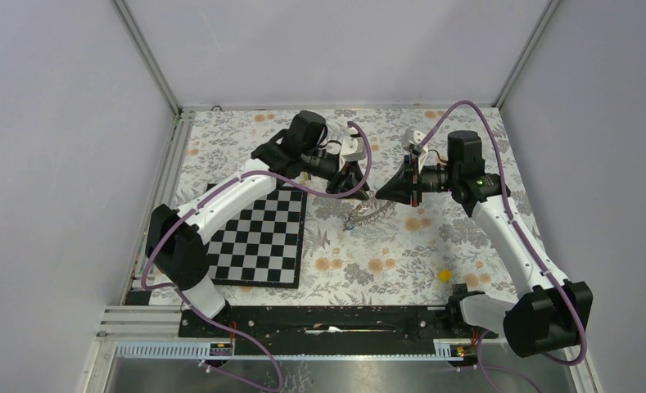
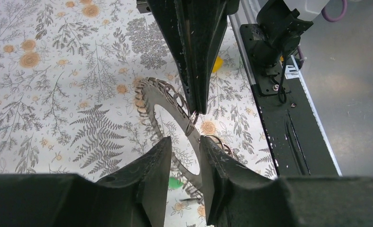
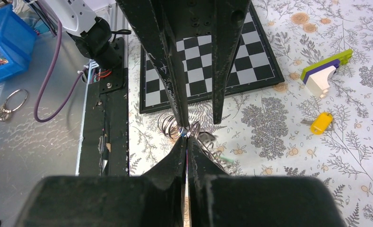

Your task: Put the keys on the keyring

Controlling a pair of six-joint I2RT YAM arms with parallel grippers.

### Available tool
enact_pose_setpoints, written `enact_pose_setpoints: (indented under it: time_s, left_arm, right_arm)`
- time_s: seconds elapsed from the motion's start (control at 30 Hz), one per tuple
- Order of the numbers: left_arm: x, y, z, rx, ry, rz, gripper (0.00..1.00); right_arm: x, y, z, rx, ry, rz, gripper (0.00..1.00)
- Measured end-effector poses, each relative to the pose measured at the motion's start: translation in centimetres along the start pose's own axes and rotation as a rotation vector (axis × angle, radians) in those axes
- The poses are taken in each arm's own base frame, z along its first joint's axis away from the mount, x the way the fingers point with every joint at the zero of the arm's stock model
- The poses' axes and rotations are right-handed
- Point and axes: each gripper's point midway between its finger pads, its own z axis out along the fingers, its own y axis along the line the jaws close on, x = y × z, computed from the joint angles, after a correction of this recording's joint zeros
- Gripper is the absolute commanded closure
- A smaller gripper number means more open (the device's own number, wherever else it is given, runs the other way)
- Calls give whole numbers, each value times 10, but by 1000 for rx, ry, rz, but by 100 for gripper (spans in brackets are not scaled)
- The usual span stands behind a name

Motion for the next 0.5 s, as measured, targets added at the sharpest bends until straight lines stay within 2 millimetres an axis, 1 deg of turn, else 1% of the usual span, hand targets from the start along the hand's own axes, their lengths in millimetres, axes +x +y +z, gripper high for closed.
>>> enact_pose_setpoints:
  time_s: [0.37, 0.5]
  left_arm:
    - [0, -4, 1, 24, -6, 22, 69]
    - [0, -5, 1, 31, -8, 22, 71]
  right_arm:
    - [0, 3, 1, -19, -15, 6, 100]
    - [0, 4, 2, -30, -20, 8, 100]
